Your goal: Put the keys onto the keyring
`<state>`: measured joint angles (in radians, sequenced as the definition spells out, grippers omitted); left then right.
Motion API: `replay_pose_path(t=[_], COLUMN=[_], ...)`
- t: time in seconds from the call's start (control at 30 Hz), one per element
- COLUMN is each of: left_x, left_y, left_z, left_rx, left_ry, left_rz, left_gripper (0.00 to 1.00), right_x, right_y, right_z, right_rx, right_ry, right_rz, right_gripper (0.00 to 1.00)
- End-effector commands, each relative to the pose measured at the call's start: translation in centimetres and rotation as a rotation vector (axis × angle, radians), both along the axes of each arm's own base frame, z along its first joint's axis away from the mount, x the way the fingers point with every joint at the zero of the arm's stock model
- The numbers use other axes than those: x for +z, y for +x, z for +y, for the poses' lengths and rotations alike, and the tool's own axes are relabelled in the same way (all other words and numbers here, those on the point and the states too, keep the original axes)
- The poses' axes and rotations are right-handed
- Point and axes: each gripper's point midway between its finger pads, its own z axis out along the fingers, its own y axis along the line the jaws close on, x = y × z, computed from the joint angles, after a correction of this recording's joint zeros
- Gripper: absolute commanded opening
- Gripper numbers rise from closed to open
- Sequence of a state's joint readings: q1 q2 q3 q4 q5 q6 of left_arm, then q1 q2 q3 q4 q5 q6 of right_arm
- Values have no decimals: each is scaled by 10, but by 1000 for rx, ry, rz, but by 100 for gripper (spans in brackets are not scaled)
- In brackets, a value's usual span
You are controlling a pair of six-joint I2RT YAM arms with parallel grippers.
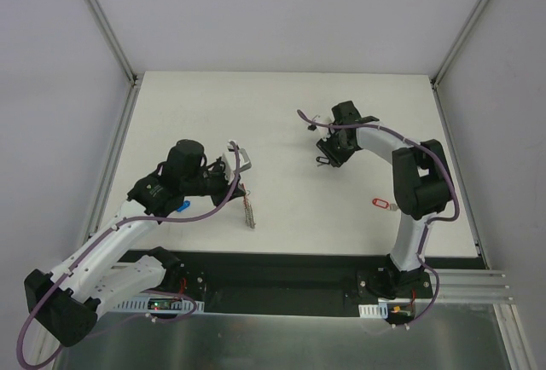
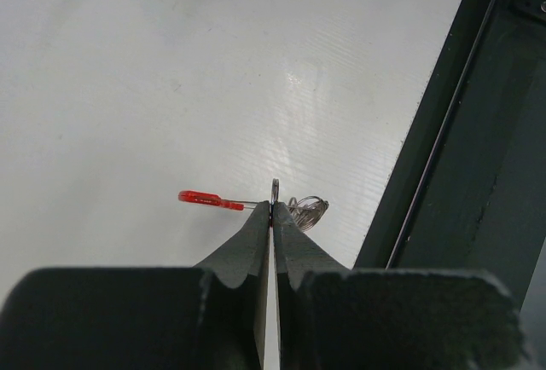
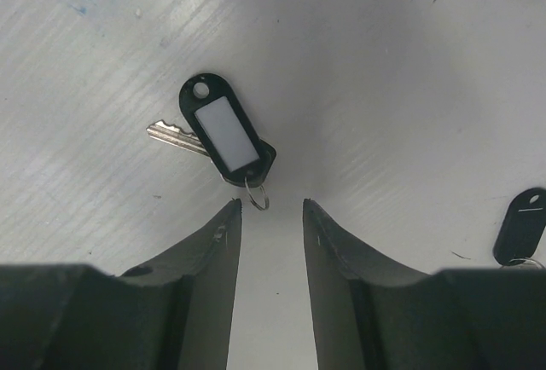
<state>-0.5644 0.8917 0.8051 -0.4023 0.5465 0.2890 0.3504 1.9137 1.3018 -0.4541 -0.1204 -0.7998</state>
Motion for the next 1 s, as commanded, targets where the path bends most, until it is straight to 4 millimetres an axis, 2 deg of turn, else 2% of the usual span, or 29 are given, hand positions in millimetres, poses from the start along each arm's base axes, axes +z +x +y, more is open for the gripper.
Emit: replay_pose_path(t=[0.0,0.57,0.8,0.97], left_x=[7,4,2,3], left_y=[1,2,2,2], left_z=[-6,-7,-8,-7], left_rx=[-27,-31,-32,-31], left_ry=[-17,-11,-9,-9], left_rz=[-33,-17,-13,-18], left_gripper=[0,0,0,0], right_x=[8,7,4,6], right_y=[4,5,1,0], right_z=[5,10,9,10], right_rx=[41,68,71,71], right_ry=[4,11,5,16], right_rz=[-3,26,41,34], right_gripper=[38,31,19,14])
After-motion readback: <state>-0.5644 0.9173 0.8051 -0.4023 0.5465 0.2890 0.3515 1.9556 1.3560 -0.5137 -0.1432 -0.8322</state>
